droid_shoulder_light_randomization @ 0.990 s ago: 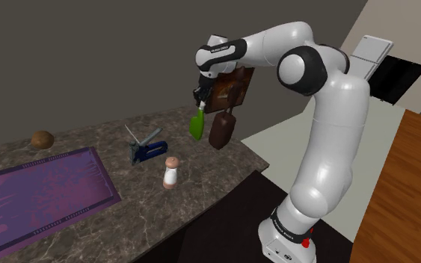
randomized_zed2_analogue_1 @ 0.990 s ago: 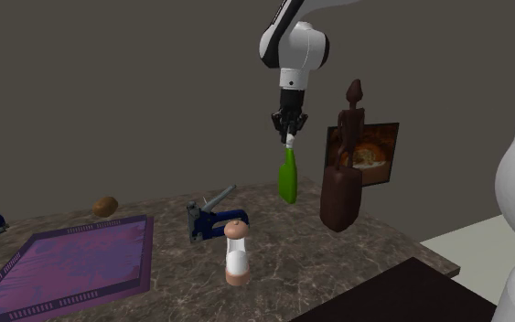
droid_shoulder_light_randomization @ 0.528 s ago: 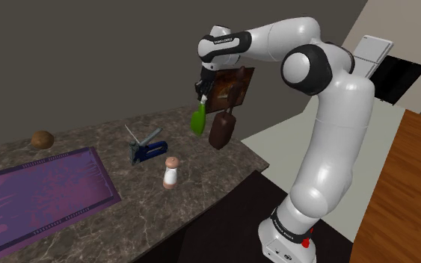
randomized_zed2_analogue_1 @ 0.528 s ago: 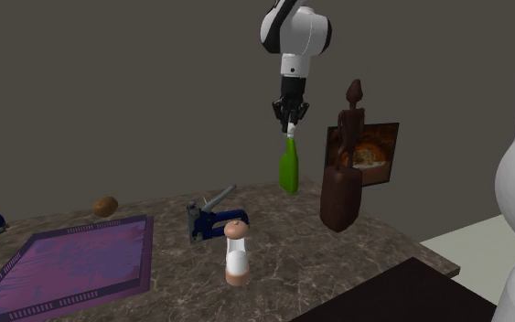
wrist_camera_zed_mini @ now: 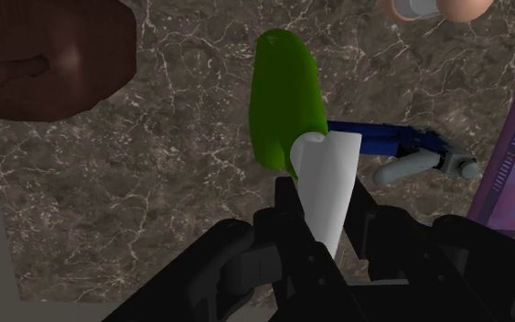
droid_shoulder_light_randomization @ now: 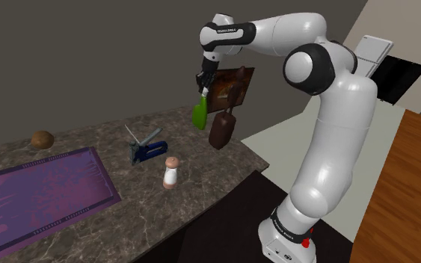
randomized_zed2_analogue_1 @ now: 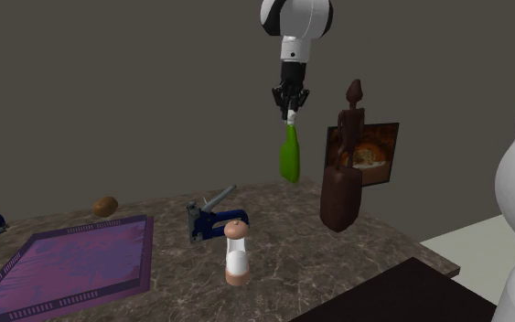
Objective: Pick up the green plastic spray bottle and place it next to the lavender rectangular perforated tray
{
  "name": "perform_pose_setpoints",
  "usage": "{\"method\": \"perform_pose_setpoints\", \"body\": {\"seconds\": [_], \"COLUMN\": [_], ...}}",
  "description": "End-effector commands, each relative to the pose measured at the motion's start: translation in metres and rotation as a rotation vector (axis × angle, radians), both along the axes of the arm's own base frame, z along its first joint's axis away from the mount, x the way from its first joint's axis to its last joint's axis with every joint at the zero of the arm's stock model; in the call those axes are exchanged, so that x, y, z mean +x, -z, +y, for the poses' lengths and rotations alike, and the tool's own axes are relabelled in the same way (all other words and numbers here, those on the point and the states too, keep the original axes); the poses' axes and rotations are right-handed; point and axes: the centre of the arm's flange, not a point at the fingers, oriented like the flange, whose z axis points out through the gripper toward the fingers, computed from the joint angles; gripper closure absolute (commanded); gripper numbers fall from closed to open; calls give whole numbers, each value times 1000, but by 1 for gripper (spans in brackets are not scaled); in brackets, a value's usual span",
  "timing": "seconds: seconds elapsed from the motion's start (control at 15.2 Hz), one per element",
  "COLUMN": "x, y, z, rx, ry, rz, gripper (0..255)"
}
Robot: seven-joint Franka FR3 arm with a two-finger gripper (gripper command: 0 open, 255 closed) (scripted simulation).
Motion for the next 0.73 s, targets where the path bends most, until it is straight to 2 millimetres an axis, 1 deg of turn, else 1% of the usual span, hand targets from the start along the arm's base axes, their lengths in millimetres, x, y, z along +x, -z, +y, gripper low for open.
{"method": "perform_pose_setpoints", "body": {"seconds": [0.0, 0.66], "x": [-1, -1], "y": [-11, -64], "z": [1, 1], "rx": [0, 0], "ry": [0, 0], "rz": [0, 0], "gripper": [255, 255]}}
